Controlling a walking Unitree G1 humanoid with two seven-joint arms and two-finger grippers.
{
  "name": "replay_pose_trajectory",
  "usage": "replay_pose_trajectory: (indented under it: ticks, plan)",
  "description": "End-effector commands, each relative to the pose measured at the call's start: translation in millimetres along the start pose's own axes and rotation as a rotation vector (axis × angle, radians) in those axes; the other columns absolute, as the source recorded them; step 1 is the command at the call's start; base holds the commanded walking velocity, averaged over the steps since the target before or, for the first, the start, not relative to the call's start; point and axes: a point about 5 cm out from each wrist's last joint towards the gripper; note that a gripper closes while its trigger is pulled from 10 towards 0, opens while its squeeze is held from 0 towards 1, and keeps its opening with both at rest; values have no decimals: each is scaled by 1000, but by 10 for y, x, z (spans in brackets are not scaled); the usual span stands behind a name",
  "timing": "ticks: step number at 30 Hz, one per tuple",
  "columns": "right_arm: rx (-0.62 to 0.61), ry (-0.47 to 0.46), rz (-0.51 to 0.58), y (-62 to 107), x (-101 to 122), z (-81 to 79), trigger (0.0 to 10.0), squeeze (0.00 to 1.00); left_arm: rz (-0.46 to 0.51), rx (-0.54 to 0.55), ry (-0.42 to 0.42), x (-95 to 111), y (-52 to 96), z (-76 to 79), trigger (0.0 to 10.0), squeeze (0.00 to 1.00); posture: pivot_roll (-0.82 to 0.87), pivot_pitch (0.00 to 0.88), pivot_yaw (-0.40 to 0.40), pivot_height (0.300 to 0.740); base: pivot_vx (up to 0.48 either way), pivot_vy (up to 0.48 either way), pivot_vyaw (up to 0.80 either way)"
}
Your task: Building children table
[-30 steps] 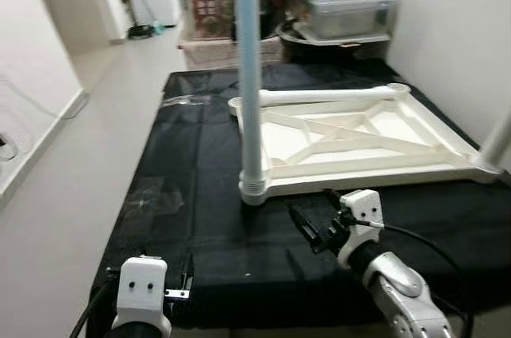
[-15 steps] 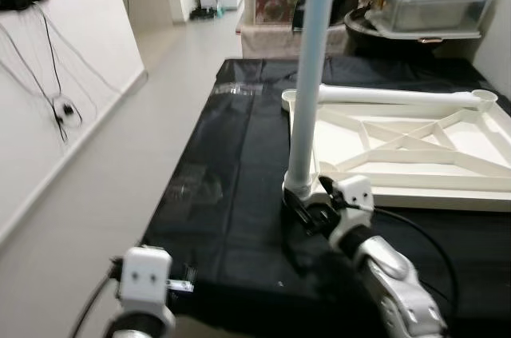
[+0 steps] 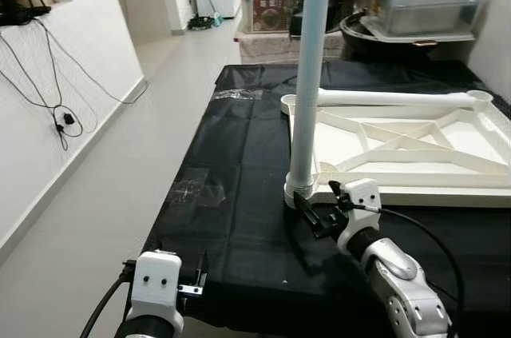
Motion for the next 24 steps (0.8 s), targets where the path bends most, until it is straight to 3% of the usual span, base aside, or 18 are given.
replay_pose_trajectory:
  ticks: [1, 5, 6, 10, 24]
  plan:
    - [3, -2, 23, -21, 47, 58, 10000, 1000, -14, -18, -13, -32, 2, 24, 10000, 0, 55, 44, 1, 740, 0, 0, 0]
    - [58, -25, 29, -77, 137, 85, 10000, 1000, -10, -30, -9, -21, 4, 48, 10000, 0, 53, 53, 3, 740, 0, 0, 0]
    - [124, 8, 39, -115, 221, 65, 10000, 0, -17, -34, -11, -25, 4, 59, 10000, 0, 52, 55, 5, 740, 0, 0, 0]
    - [171, 51, 54, -171, 320, 29, 10000, 0, -17, -41, -11, -27, 3, 71, 10000, 0, 49, 59, 5, 740, 0, 0, 0]
    - [243, 47, 72, -398, 447, -42, 10000, 0, -12, -60, -11, -3, 50, 120, 10000, 0, 64, 73, -3, 740, 0, 0, 0]
Point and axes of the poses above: a point about 5 cm out from each wrist's last joint towards the gripper, its own y axis pointing back from the gripper into the wrist, its own x axis along the axis of the wrist's last joint, z = x × y, and after that the axes turned 15 degrees about -y, right-handed
